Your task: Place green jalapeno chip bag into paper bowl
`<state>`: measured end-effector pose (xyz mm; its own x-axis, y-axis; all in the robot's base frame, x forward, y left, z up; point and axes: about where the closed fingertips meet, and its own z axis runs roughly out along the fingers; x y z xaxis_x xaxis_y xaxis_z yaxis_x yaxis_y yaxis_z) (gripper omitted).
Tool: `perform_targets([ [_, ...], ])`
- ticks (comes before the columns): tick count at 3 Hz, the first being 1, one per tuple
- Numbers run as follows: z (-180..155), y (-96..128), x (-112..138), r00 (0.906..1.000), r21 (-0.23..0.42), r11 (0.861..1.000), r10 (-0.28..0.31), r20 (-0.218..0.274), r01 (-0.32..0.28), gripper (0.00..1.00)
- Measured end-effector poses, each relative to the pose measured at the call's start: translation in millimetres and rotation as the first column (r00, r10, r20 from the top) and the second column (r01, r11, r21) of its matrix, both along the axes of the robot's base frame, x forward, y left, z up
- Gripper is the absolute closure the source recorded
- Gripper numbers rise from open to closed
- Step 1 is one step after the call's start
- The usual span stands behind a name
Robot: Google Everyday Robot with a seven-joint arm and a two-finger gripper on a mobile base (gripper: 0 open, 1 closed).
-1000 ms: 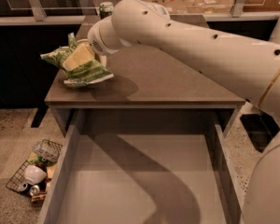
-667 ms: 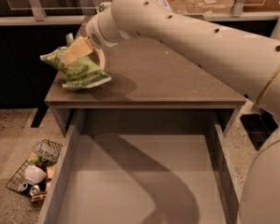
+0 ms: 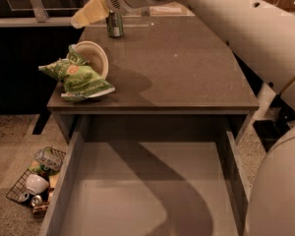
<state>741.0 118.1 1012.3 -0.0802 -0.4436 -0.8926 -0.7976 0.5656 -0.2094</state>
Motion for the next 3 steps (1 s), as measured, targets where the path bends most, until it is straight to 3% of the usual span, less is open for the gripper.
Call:
perform_targets([
  [1, 40.6, -28.7, 0.1, 0.997, 0.051, 0.998, -0.051, 0.059, 0.048, 0.0],
  [2, 64.3, -57.1, -11.9, 0.9878, 0.1, 0.991, -0.104, 0.116, 0.093, 0.0],
  [3, 66.1, -63.6, -11.4, 0.9852, 0.109, 0.989, -0.118, 0.124, 0.105, 0.0],
])
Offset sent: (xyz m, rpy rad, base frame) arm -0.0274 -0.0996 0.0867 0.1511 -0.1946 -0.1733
